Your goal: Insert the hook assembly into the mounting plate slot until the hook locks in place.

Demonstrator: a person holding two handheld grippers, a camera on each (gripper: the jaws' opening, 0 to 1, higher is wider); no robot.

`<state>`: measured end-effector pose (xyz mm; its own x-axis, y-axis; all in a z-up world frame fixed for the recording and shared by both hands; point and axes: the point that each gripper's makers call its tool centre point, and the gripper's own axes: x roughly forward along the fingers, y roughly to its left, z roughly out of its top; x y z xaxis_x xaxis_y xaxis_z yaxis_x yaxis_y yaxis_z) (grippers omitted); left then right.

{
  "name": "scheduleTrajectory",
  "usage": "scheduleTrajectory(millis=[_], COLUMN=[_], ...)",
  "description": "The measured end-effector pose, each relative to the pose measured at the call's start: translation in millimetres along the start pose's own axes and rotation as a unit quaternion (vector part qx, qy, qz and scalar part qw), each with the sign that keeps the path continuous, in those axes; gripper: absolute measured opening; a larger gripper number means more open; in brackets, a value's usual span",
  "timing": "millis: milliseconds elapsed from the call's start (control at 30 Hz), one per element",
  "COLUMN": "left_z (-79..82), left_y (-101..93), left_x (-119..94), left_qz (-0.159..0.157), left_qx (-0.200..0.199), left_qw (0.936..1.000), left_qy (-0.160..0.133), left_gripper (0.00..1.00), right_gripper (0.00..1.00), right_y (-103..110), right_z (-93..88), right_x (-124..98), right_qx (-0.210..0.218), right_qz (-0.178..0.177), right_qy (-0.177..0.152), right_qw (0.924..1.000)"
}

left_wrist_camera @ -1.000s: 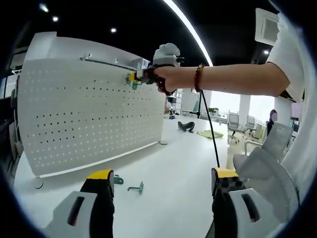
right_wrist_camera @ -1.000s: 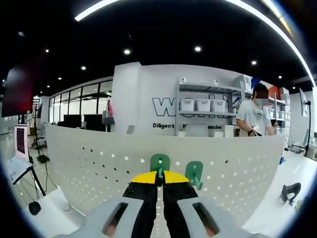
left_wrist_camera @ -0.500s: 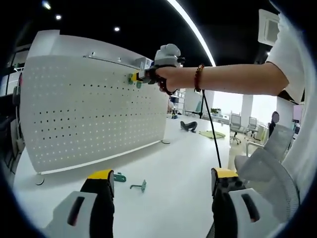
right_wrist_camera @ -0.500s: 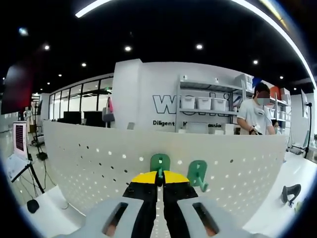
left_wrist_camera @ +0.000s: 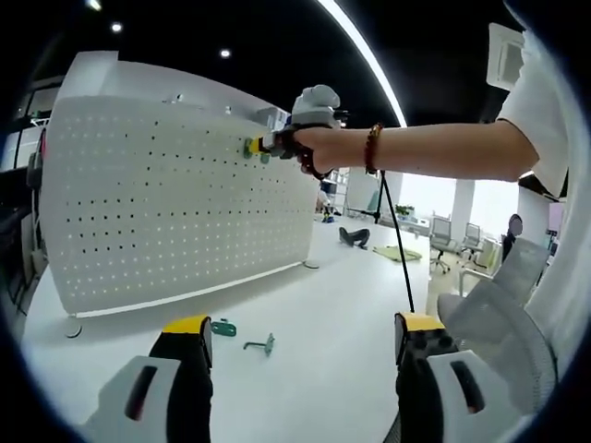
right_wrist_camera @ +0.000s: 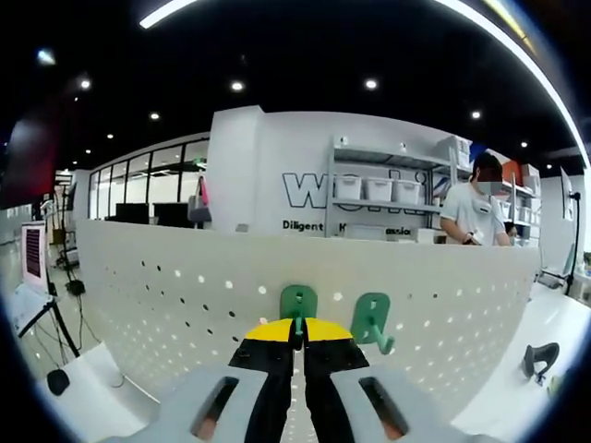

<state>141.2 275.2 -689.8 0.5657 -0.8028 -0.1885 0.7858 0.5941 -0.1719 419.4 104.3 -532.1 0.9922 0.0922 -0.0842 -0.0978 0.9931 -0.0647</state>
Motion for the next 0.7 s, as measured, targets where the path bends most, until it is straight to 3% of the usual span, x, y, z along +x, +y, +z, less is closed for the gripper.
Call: scheduleTrajectory(millis=[67,100,167,233,267,333,367,400,433,467,567,600,633,667,700], left_z=[-0.8,-0.8,-1.3,-0.6,0.3,1.0,0.5,0.1,-0.4,-0.8,-1.3,-1.4,-1.5,-1.5,-1.6], left_y=[-0.1,-0.5,-0.7,-0.4,-0.1,1.1,1.1,1.2,1.1,0.7,0.2,0.2,0.4,0.7,0.9], left_x=[0.2,0.5,1.4,1.4,1.4,1.1,1.1,1.0,0.9,1.0,0.9,0.7,0.3,-0.2,-0.5], left_qz=[0.0,-0.001,-0.003,-0.003,-0.002,-0.002,-0.002,-0.002,-0.002,-0.003,-0.004,-0.004,-0.003,-0.002,-0.002], left_qx=[-0.001,-0.001,0.002,0.004,0.003,-0.002,-0.003,-0.002,-0.001,-0.002,-0.004,-0.004,-0.005,-0.006,-0.008], left_qw=[1.0,1.0,1.0,1.0,1.0,1.0,1.0,1.0,1.0,1.0,1.0,1.0,1.0,1.0,1.0], left_qy=[0.001,0.0,0.003,0.003,0.001,-0.002,-0.001,0.0,0.001,0.001,0.001,0.001,0.001,0.0,-0.001], left_gripper=[0.83,0.83,0.84,0.84,0.84,0.84,0.84,0.84,0.84,0.83,0.83,0.83,0.84,0.84,0.84], right_gripper=[0.01,0.01,0.01,0.01,0.01,0.02,0.02,0.02,0.01,0.01,0.01,0.01,0.01,0.01,0.01], right_y=[0.0,1.0,-0.2,0.5,1.6,1.4,0.3,-0.4,0.7,1.5,2.0,0.8,1.6,2.0,4.0], right_z=[-0.6,-1.5,-1.2,-1.0,-1.2,-2.9,-3.6,-3.6,-1.7,-1.8,-4.4,-5.2,-3.6,-3.8,-4.0], right_x=[-0.1,0.1,0.2,-0.4,-0.4,-0.1,-0.3,-0.5,-0.7,-0.8,0.8,-0.5,-1.2,-1.1,-0.2], right_qx=[0.021,0.054,0.043,-0.007,-0.011,0.087,0.092,0.059,-0.017,-0.038,0.066,0.043,-0.014,-0.031,-0.012], right_qz=[-0.007,-0.01,-0.008,-0.015,-0.018,-0.011,-0.007,-0.01,-0.014,-0.018,-0.001,-0.004,-0.01,-0.012,-0.011], right_qy=[0.0,0.0,-0.001,0.001,0.001,-0.008,-0.007,-0.006,-0.006,-0.006,-0.026,-0.022,-0.021,-0.018,-0.017], right_qw=[0.9998,0.9985,0.999,0.9999,0.9998,0.9961,0.9957,0.9982,0.9997,0.9991,0.9975,0.9989,0.9996,0.9993,0.9997])
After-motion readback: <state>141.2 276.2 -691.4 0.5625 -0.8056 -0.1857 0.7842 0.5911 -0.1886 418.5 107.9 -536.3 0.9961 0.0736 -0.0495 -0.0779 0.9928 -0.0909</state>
